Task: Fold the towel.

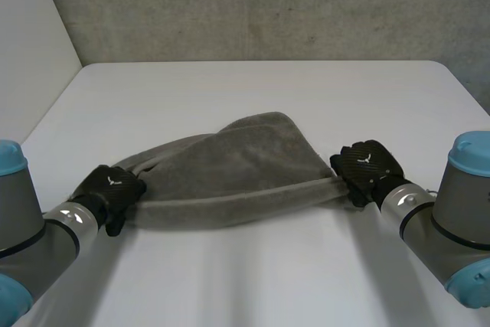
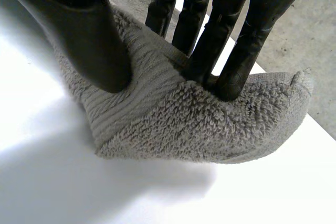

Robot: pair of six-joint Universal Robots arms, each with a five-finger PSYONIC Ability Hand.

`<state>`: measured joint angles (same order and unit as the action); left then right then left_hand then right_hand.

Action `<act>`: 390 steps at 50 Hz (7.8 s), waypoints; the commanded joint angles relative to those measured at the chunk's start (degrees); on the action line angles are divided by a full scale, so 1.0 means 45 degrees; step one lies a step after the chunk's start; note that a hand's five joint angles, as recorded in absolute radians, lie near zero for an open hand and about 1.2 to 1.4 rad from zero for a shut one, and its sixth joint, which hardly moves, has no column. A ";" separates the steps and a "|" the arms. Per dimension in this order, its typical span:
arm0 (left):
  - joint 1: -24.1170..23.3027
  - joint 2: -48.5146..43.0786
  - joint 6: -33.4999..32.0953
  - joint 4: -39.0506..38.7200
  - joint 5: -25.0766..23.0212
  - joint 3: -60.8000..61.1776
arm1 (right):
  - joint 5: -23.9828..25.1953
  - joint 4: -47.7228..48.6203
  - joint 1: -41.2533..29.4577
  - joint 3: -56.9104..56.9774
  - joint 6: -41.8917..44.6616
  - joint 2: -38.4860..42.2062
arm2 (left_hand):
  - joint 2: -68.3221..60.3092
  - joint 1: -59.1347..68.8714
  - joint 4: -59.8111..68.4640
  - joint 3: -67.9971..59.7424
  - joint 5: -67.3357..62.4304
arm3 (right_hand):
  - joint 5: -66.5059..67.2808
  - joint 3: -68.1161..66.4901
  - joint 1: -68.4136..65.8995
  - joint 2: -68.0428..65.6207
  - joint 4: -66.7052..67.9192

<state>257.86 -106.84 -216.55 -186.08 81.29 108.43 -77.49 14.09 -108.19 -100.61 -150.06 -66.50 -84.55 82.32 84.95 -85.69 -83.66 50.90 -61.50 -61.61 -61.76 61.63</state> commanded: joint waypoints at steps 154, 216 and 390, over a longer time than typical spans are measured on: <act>-0.0701 -0.0926 -0.0062 -0.8082 0.0665 0.1587 | 0.1574 -0.3658 0.0801 0.3412 0.1647 0.0501 | 0.1010 -0.0516 -0.1100 0.1265 0.3035 | -0.8189 0.8324 0.8348 0.8382 -0.8352; -0.0133 0.1042 -0.0101 -0.8473 0.0665 0.2113 | 0.1574 -0.3795 0.2500 0.4292 -0.1459 -0.0080 | 0.1010 -0.0516 -0.1100 0.1265 0.3035 | 0.4245 -0.4111 -0.4086 -0.4053 0.4082; -0.1169 0.0108 0.3551 -0.6422 0.1446 -0.0658 | 0.1106 -0.4752 0.2706 0.8740 0.1628 0.1536 | 1.6481 -1.5987 -1.6570 1.6735 1.8506 | 0.4245 -0.4111 -0.4086 -0.4053 0.4082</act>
<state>252.81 -108.04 -200.84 -214.96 86.63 106.45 -72.55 -5.24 -82.42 -67.84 -139.99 -59.36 -14.88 15.11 15.05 -14.08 -12.59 66.34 -76.45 -76.22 -74.20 77.16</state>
